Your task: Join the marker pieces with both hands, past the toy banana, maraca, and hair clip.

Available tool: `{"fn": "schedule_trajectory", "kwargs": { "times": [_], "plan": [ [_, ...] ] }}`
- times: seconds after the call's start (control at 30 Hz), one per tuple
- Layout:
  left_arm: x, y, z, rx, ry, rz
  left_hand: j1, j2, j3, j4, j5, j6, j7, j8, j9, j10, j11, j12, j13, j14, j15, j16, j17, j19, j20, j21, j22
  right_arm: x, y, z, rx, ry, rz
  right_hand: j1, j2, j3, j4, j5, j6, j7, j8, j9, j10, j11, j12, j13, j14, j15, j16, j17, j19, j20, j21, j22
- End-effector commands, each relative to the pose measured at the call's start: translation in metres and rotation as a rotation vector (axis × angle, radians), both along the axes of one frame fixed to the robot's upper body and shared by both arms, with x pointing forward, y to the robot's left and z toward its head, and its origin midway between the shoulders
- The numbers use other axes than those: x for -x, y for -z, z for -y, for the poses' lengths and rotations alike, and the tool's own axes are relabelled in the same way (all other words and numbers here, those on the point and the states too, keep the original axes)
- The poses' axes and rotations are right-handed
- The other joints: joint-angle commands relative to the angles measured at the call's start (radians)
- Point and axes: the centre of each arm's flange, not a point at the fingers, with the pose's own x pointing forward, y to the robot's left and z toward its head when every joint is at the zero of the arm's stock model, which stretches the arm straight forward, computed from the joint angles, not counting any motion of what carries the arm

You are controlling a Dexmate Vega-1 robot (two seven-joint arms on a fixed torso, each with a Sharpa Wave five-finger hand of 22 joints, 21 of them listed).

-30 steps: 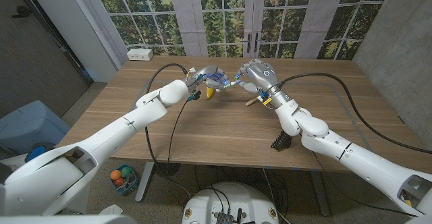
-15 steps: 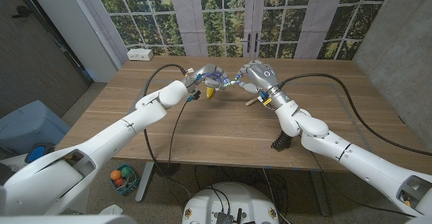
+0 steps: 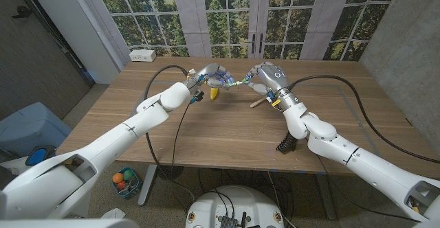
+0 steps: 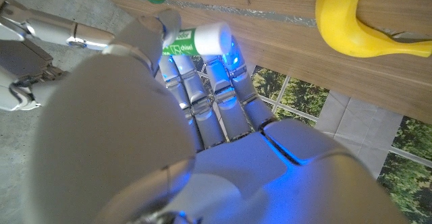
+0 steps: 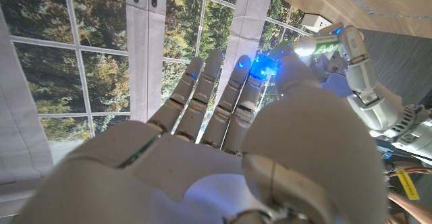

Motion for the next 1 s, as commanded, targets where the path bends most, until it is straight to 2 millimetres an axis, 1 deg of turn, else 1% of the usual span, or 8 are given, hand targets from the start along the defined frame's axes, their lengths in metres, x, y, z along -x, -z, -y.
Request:
{"fn": "schedule_trajectory", "kwargs": {
  "times": [0.03,0.23,0.3,0.57,1.0],
  "plan": [
    [0.0,0.002,-0.002,0.064,-0.009,-0.013,-0.01,0.018,0.09,0.082,0.001,0.011,-0.002,0.005,0.006,0.113,-0.099,-0.005,-0.001,0.154,-0.196,-0.003,0.004,-0.003,-0.112,0.003,0.005,-0.001,-0.004,0.01,-0.06,-0.018,0.008,0.024,0.026,0.0,0.004,0.008,0.053,-0.045,-0.005,0.005,-0.007,0.001,0.01,0.004,0.012,-0.165,-0.004,0.006,0.03,-0.015,0.017,0.0],
    [0.0,0.002,-0.002,0.124,0.005,0.011,-0.01,0.018,0.091,0.082,-0.001,0.01,-0.004,0.004,0.007,0.11,-0.103,-0.008,0.002,0.153,-0.196,-0.006,0.006,-0.005,-0.114,0.005,0.005,0.006,-0.003,0.002,-0.038,-0.08,0.042,0.022,0.025,-0.001,0.005,0.008,0.054,-0.046,-0.006,0.005,-0.006,0.0,0.011,0.005,0.015,-0.165,-0.006,0.009,0.034,-0.023,0.021,0.0],
    [0.0,0.002,-0.002,0.131,0.009,0.011,-0.01,0.018,0.091,0.082,-0.003,0.007,-0.006,0.003,0.008,0.109,-0.101,-0.009,0.002,0.154,-0.196,-0.006,0.008,-0.005,-0.114,0.005,0.005,0.008,-0.005,0.001,-0.032,-0.098,0.051,0.023,0.026,-0.001,0.004,0.008,0.055,-0.048,-0.006,0.005,-0.005,0.0,0.011,0.005,0.017,-0.166,-0.006,0.011,0.034,-0.028,0.022,0.001],
    [-0.002,0.002,-0.002,0.144,0.012,0.014,-0.01,0.018,0.092,0.082,-0.006,0.005,-0.005,0.001,0.009,0.109,-0.103,-0.013,0.003,0.153,-0.196,-0.01,0.01,-0.007,-0.113,0.007,0.005,0.018,-0.007,-0.001,-0.04,-0.157,0.086,0.022,0.025,-0.002,0.005,0.008,0.057,-0.051,-0.008,0.005,-0.005,0.0,0.013,0.007,0.017,-0.165,-0.011,0.013,0.036,-0.032,0.027,0.001],
    [-0.002,0.0,-0.001,0.158,0.04,0.007,-0.01,0.019,0.093,0.082,-0.012,0.007,-0.006,-0.002,0.009,0.108,-0.103,-0.02,0.005,0.152,-0.196,-0.017,0.013,-0.01,-0.111,0.008,0.005,0.015,-0.009,-0.003,-0.046,-0.161,0.075,0.018,0.025,-0.004,0.008,0.009,0.06,-0.053,-0.011,0.005,-0.005,0.0,0.012,0.008,0.021,-0.164,-0.019,0.018,0.039,-0.033,0.036,0.002]
  ]
}}
